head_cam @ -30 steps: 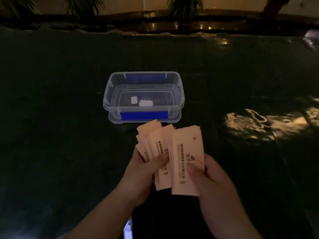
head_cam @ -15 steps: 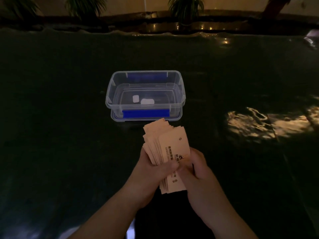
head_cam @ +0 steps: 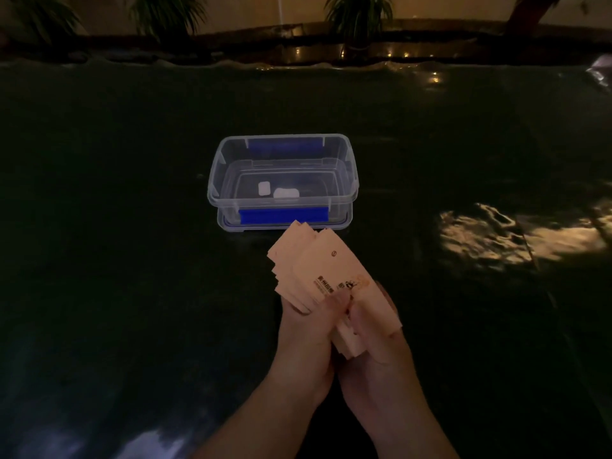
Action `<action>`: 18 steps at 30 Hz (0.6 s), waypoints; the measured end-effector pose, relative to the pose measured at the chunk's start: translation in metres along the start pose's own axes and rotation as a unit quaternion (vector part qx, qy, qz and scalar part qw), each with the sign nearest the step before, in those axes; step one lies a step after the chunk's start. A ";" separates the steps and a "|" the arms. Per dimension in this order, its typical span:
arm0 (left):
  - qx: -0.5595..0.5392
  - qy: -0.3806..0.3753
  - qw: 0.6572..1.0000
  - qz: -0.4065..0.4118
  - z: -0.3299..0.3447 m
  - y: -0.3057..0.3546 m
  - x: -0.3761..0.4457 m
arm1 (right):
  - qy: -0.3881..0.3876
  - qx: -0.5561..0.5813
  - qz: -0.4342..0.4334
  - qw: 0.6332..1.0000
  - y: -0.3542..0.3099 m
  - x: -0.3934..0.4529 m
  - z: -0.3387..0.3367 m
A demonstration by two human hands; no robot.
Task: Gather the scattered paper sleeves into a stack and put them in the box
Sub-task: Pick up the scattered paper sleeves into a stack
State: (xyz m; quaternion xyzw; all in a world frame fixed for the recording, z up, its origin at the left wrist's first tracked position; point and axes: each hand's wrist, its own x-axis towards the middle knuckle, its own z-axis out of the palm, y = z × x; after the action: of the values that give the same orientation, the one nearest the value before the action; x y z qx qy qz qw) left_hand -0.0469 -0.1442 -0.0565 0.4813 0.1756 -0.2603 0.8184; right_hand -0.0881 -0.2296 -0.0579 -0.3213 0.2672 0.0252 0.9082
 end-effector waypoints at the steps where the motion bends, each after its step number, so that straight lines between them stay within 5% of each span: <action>1: 0.000 -0.004 1.000 -0.005 -0.002 0.001 0.001 | 0.011 -0.005 -0.012 1.000 0.000 0.001 -0.001; 9: 0.096 -0.103 0.990 -0.002 -0.038 0.019 0.002 | -0.018 -0.034 -0.021 0.999 -0.012 0.007 -0.018; 14: 0.057 -0.121 0.991 -0.012 -0.062 0.052 0.008 | -0.081 -0.045 0.009 0.996 -0.024 0.012 -0.026; 18: 0.160 -0.160 0.974 -0.029 -0.080 0.083 0.012 | -0.083 -0.131 0.030 0.988 -0.027 0.012 -0.032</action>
State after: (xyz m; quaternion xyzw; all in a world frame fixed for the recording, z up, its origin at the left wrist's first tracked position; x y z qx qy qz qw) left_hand 0.0093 -0.0441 -0.0434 0.5529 0.0123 -0.3825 0.7402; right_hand -0.0867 -0.2715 -0.0698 -0.4259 0.1946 0.1134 0.8763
